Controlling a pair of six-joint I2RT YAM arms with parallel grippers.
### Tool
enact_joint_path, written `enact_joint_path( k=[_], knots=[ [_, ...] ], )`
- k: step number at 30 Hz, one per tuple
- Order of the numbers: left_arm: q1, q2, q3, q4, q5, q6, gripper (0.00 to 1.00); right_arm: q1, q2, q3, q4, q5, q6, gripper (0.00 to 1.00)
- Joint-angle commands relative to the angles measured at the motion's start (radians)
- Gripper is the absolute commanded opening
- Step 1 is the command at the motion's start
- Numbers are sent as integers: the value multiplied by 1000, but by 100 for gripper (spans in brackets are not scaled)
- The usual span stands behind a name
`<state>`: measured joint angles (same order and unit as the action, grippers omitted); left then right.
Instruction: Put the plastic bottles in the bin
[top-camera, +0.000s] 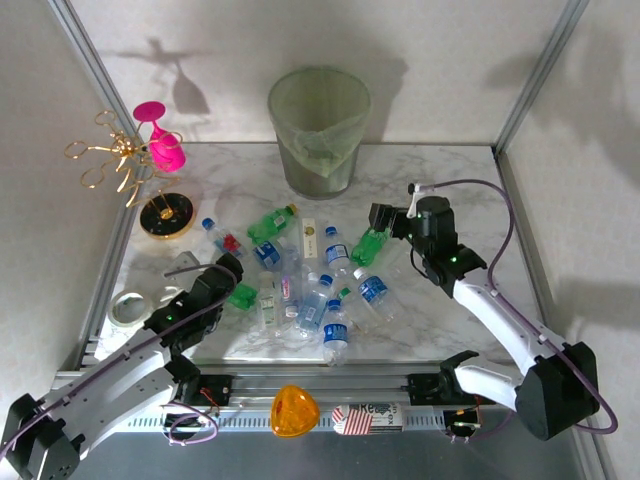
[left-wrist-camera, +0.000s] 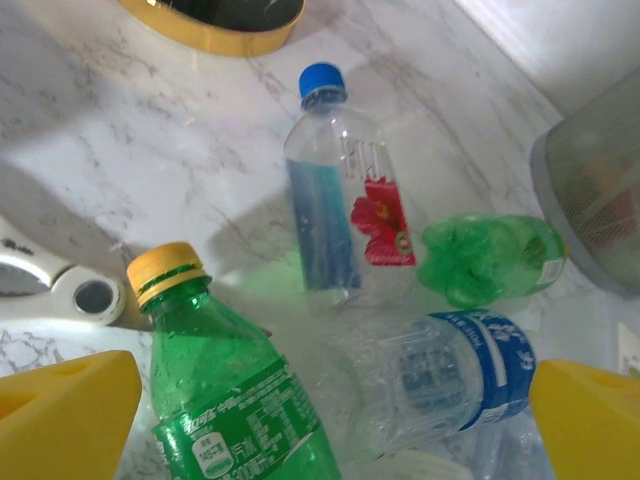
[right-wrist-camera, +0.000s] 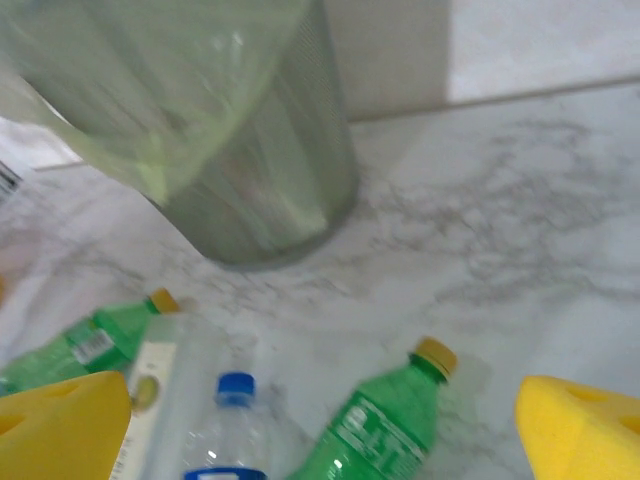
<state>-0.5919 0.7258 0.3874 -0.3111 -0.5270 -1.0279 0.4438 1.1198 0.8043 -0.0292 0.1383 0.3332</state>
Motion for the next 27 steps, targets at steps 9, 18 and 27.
enact_joint_path(
  k=[9, 18, 27],
  knots=[
    [3, 126, -61, -29, 52, -520, 96, 5, 76, -29, -3, 23, 44, 99],
    [-5, 158, -112, 50, 68, -582, 90, 5, 79, -54, 20, 18, 35, 99],
    [-3, 257, -114, 116, 53, -564, 89, 4, 75, -60, 14, 24, 36, 99]
  ],
)
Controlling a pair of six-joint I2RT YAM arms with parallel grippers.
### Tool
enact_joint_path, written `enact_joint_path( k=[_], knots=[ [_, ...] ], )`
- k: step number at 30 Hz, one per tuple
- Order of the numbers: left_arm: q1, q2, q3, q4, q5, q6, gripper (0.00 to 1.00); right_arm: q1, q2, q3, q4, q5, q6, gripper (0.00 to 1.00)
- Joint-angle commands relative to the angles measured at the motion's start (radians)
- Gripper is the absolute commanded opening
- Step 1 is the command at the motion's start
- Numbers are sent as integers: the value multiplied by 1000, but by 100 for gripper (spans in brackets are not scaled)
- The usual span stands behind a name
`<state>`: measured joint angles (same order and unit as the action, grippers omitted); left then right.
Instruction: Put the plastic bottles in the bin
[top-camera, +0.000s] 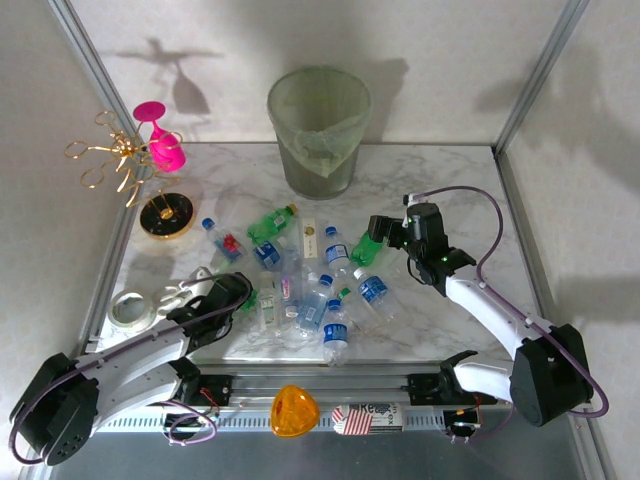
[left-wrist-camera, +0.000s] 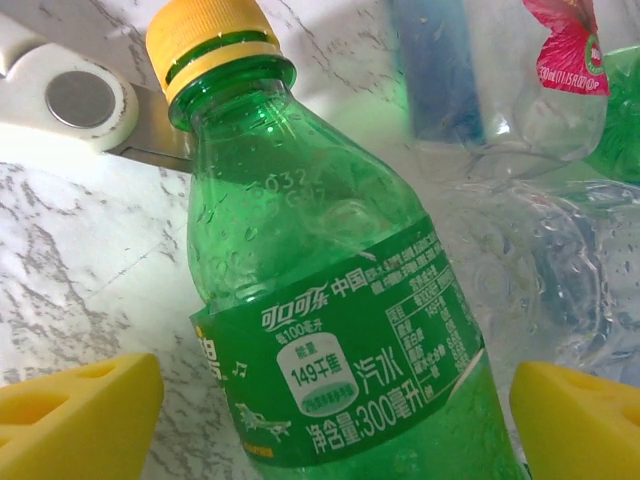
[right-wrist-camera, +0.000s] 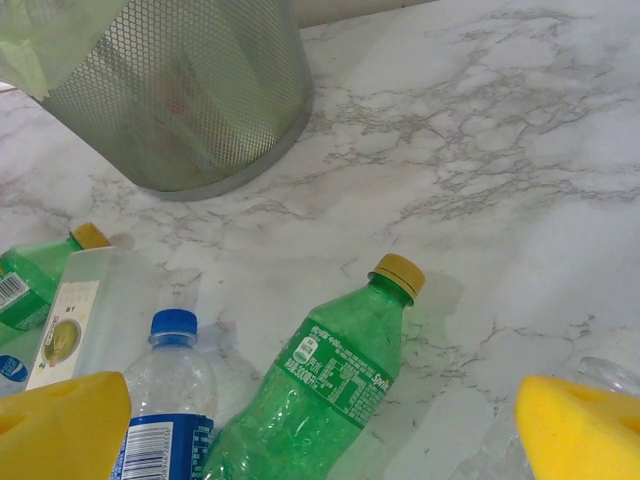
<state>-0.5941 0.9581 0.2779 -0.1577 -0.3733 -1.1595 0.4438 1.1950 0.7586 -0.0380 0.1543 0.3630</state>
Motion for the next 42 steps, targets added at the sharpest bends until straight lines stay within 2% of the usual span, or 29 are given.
enact_joint_path(
  k=[1, 15, 26, 32, 35, 38, 42],
  knots=[
    [-1, 35, 1, -34, -107, -426, 89, 4, 1, -16, 22, 8, 7, 99],
    [23, 170, 27, 31, -125, -414, 86, 4, 3, -24, 1, 30, -1, 99],
    [23, 200, 35, 14, -154, -413, 62, 4, 0, -38, 9, 28, -1, 99],
    [23, 159, 45, -14, -189, -386, 37, 4, -7, -35, 4, 15, -2, 99],
    [23, 105, 51, -11, -208, -338, 28, 4, -13, -40, 4, -22, -5, 99],
    [22, 25, 61, -6, -233, -264, 26, 5, -19, -49, 11, -38, 7, 99],
    [22, -94, 106, -5, -263, -118, 19, 5, -26, -62, 26, -60, 10, 99]
  ],
)
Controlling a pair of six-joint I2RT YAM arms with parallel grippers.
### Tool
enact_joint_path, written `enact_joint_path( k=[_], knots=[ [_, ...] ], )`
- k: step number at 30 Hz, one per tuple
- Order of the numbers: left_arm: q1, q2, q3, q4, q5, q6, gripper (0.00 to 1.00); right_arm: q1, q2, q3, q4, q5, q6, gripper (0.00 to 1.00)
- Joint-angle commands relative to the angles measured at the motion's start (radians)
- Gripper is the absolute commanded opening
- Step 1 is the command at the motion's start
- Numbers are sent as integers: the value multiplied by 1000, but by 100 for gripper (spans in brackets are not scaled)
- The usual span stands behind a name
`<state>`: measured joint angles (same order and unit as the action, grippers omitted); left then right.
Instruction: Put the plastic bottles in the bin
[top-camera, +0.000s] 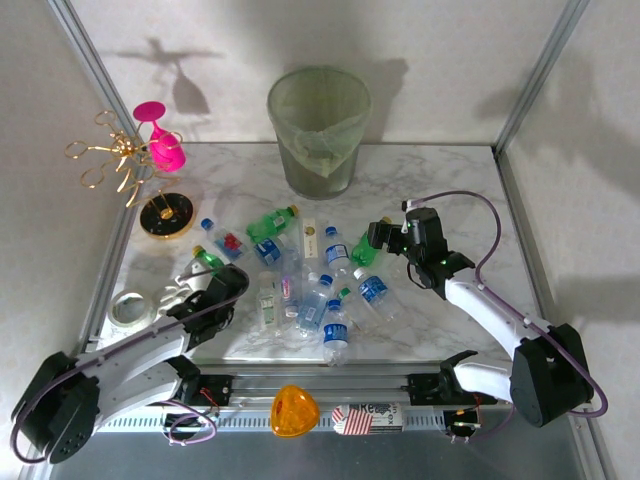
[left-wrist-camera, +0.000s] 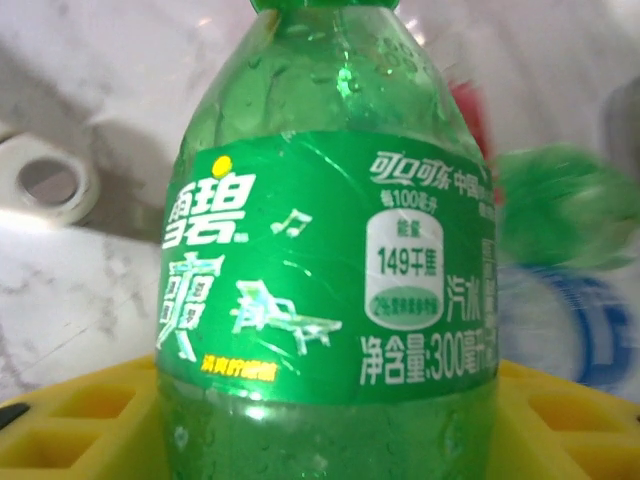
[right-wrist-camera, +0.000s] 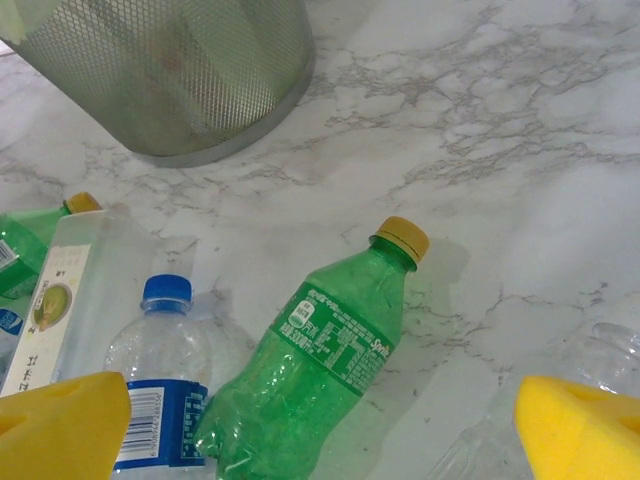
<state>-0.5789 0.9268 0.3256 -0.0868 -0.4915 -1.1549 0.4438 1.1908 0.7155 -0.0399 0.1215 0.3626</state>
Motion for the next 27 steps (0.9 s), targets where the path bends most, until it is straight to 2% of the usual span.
enact_joint_path(
  k=[1, 4, 6, 9, 13, 23, 27],
  knots=[
    [7, -92, 77, -66, -150, -71, 17, 5, -22, -19, 29, -32, 10, 99],
    [7, -147, 126, 41, -134, 115, 17, 5, -29, -21, 38, -38, 10, 99],
    [7, -143, 173, 116, -95, 227, 13, 5, -32, -27, 51, -50, 10, 99],
    [7, -62, 308, 162, -27, 382, 7, 4, -34, -32, 68, -83, 10, 99],
    [4, 119, 535, 164, 87, 549, 0, 5, -38, -36, 78, -126, 19, 99],
    [-2, 524, 1098, 154, 328, 732, 0, 5, -102, -92, 96, -161, 43, 99],
    [0, 722, 1374, 90, 358, 811, 0, 4, -147, -125, 95, -155, 60, 99]
  ],
)
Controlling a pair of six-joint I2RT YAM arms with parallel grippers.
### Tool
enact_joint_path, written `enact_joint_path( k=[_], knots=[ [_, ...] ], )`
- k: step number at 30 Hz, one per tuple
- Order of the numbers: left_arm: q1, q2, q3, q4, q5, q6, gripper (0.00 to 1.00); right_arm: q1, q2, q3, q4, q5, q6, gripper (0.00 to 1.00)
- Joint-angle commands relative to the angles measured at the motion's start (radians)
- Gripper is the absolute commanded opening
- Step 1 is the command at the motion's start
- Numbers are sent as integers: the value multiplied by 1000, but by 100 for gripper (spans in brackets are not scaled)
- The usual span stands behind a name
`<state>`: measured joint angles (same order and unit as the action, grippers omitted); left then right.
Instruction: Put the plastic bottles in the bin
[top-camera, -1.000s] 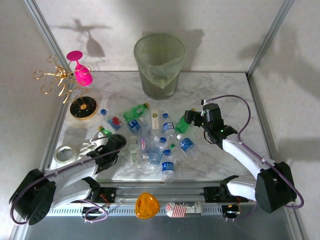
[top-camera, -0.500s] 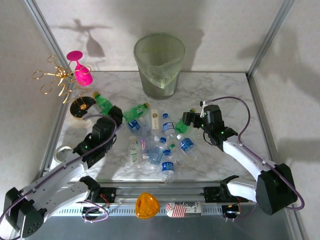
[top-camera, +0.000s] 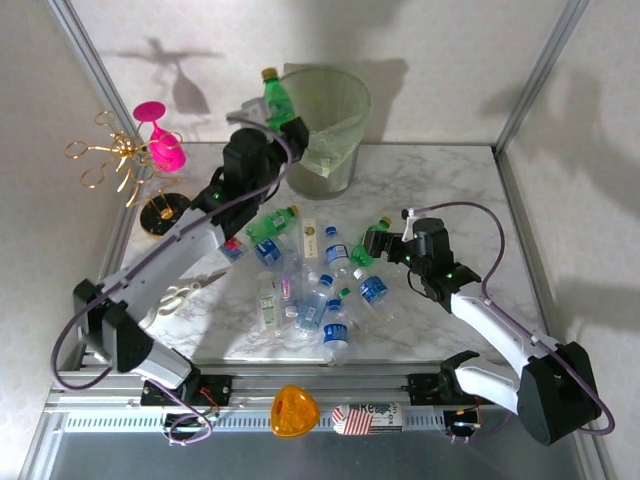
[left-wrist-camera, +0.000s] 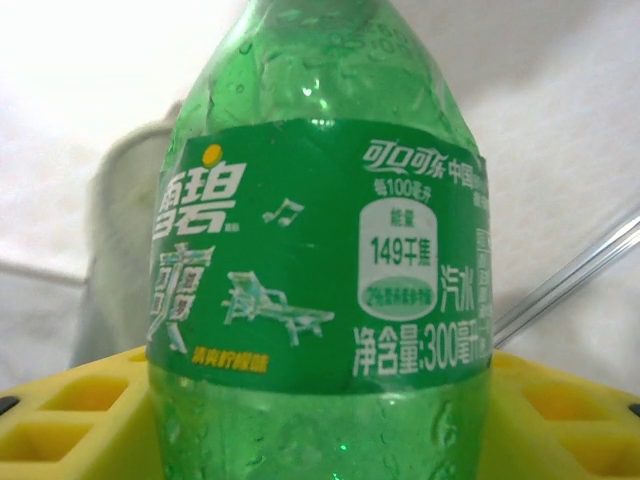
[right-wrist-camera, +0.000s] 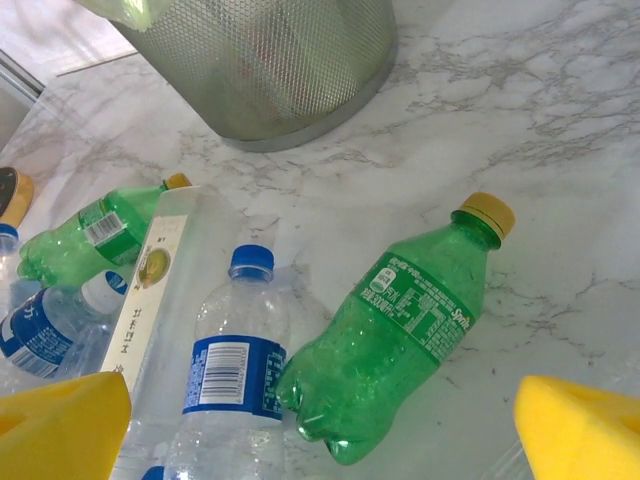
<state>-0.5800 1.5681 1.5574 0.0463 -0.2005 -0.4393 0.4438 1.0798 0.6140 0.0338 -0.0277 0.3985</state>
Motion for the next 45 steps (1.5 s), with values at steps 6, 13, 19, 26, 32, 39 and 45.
enact_joint_path(
  k=[6, 13, 19, 26, 32, 39, 45],
  knots=[
    [5, 413, 596, -205, 96, 156, 0, 5, -96, -36, 2, -1, 41, 99],
    [36, 696, 922, -262, 108, 127, 0, 4, -143, -54, -10, -18, 47, 99],
    [85, 775, 923, -236, 158, 38, 0, 4, -174, -72, -32, -9, 42, 99],
    [98, 789, 920, -248, 174, 18, 66, 5, -175, -78, -16, -6, 42, 99],
    [97, 760, 920, -262, 163, 24, 100, 4, -173, -100, 15, 13, 72, 99],
    [85, 682, 894, -291, 131, 40, 100, 4, -151, -111, 41, 25, 97, 99],
    [50, 514, 715, -281, 112, 88, 100, 5, -63, -75, 21, 19, 122, 99]
  ],
)
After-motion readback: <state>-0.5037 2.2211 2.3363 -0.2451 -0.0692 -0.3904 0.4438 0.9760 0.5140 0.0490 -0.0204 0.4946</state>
